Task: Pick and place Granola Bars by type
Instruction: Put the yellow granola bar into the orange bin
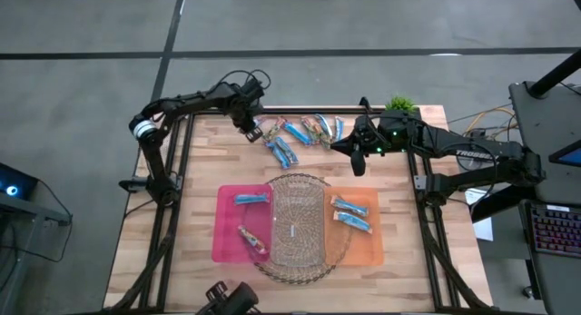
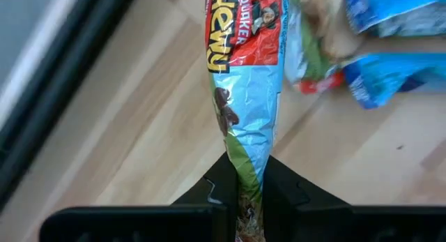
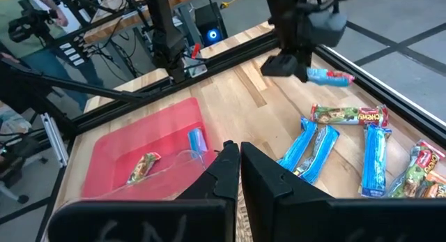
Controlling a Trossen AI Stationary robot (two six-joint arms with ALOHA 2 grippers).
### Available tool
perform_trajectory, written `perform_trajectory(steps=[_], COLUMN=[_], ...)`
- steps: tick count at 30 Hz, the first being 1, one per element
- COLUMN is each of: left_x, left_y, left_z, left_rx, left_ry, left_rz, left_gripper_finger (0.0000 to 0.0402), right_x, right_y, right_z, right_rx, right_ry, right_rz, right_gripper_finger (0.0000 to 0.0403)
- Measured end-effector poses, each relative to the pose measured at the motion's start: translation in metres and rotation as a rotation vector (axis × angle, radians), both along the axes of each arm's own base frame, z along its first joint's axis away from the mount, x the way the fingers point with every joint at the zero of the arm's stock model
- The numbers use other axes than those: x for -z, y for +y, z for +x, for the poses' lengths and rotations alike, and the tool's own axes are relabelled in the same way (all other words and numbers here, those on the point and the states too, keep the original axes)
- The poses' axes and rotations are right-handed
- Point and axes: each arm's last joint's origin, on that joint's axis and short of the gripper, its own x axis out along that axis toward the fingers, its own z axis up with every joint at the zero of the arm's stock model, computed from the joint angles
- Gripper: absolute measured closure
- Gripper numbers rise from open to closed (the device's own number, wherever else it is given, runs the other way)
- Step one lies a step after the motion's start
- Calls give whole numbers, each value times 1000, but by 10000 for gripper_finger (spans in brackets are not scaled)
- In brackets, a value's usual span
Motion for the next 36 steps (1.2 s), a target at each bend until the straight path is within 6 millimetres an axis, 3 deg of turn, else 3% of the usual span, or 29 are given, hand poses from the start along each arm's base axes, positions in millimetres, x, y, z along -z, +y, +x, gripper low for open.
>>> perform_trajectory(steps=[8, 19, 36], left_x=[-45, -99, -122], left_y=[-18, -72, -162], left_z=[-8, -10, 23], left_rx=[3, 70, 293], left_ry=[-106, -289, -441], left_rz=[81, 137, 21], left_gripper_finger=[379, 379, 379], right_x=[0, 0, 0], right_y=[0, 0, 0], right_z=[0, 0, 0], right_rx=[3, 7, 14], right_ry=[1, 1, 2], right_rz=[-5, -3, -5], right_gripper_finger=[394, 394, 394])
